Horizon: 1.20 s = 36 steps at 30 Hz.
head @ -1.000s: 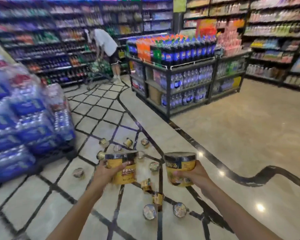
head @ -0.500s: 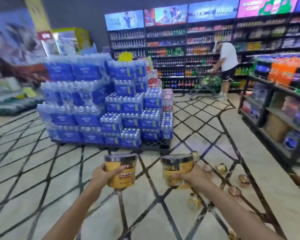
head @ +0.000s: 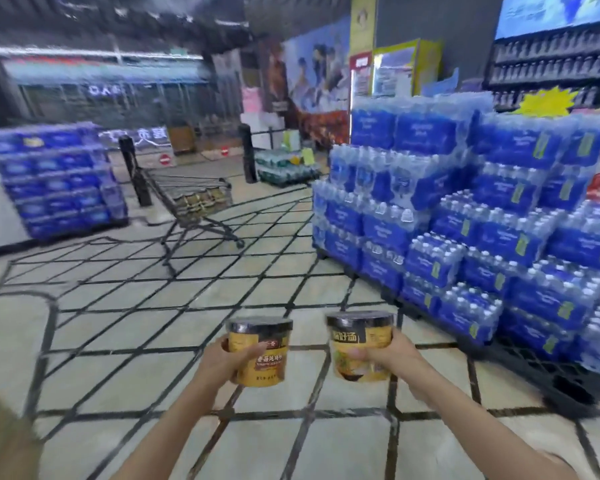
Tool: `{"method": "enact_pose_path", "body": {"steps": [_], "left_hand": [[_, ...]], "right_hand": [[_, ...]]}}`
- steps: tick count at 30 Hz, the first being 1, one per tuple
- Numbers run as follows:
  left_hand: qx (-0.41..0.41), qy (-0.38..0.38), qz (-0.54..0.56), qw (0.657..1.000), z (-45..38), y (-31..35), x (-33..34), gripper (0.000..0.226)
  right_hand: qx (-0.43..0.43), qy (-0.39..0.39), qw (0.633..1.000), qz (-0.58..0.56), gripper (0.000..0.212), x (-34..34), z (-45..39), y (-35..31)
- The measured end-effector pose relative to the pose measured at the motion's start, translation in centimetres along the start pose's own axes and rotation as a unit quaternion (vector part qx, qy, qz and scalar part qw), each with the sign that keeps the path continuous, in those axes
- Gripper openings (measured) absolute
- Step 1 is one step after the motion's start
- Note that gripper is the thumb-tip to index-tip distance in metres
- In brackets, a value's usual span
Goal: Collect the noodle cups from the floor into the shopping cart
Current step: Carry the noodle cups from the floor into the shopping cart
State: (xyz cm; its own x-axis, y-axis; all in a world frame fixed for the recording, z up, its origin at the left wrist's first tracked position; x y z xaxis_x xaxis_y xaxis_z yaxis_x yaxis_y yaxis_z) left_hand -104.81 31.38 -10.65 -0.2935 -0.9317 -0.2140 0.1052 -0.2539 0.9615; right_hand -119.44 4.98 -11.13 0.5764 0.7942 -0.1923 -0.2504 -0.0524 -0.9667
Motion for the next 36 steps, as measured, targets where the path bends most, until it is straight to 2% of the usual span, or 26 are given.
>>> {"method": "enact_pose_path", "body": {"steps": [4, 10, 11, 14, 15, 17, 21, 24, 26, 27, 30, 33, 36], "left_hand": [[-0.02, 0.082, 0.023, 0.996, -5.3, 0.0, -1.6, 0.083], [-0.033, 0.158, 0.055, 0.985, -13.8, 3.3, -1.7, 0.058], [-0.033, 0.162, 0.067, 0.984, -15.0, 4.1, -1.5, 0.06], [-0.041, 0.187, 0.081, 0.978, -18.9, 5.2, -1.3, 0.103], [-0.039, 0.195, 0.083, 0.976, -20.4, 5.4, -1.3, 0.109], [-0.043, 0.204, 0.084, 0.974, -23.6, 5.6, -1.4, 0.109], [-0.061, 0.219, 0.081, 0.97, -31.2, 6.3, -1.7, 0.089], [-0.069, 0.221, 0.078, 0.97, -38.5, 6.4, -2.7, 0.094], [-0.066, 0.225, 0.082, 0.969, -44.0, 6.7, -3.3, 0.088], [-0.065, 0.226, 0.082, 0.968, -46.8, 7.0, -3.8, 0.087], [-0.068, 0.209, 0.087, 0.972, -55.3, 8.6, -5.5, 0.102], [-0.06, 0.209, 0.085, 0.972, -63.3, 10.6, -7.5, 0.106], [-0.042, 0.203, 0.076, 0.975, -70.2, 12.5, -8.9, 0.108]], "right_hand": [[-0.017, -0.087, 0.996, 0.008, 0.061, 4.6, -8.7, -1.6], [-0.034, -0.154, 0.987, 0.012, 0.064, 7.9, -22.0, -6.3], [-0.035, -0.158, 0.987, 0.009, 0.065, 8.3, -24.2, -6.9], [-0.044, -0.174, 0.984, 0.015, 0.062, 9.9, -29.5, -8.7], [-0.048, -0.182, 0.982, 0.015, 0.062, 10.6, -31.4, -8.9], [-0.055, -0.189, 0.98, 0.013, 0.064, 12.2, -34.9, -9.6], [-0.042, -0.211, 0.977, -0.007, 0.057, 16.2, -41.7, -10.7], [-0.032, -0.22, 0.975, -0.011, 0.077, 19.5, -47.5, -11.5], [-0.03, -0.223, 0.974, -0.013, 0.092, 21.8, -51.9, -12.4], [-0.03, -0.223, 0.974, -0.016, 0.09, 23.1, -54.3, -13.0], [-0.021, -0.214, 0.976, -0.02, 0.077, 26.5, -61.3, -15.8], [-0.029, -0.214, 0.976, -0.013, 0.093, 29.9, -67.9, -18.4], [-0.028, -0.208, 0.977, -0.02, 0.097, 32.8, -73.7, -20.3]]}}
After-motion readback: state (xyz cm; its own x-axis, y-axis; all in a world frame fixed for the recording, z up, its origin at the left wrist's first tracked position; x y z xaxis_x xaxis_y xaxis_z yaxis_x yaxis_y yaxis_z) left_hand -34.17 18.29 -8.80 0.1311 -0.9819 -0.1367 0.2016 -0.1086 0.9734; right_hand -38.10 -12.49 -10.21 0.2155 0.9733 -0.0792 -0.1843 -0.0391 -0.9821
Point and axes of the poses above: each hand's wrist, its own z-axis away from the middle knuckle, its own x-axis out of the palm, y = z × x, the point moved 1 cm from there along -z, towards the middle knuckle, and after that the axes turned 9 degrees about y, right-handed, at the moved point
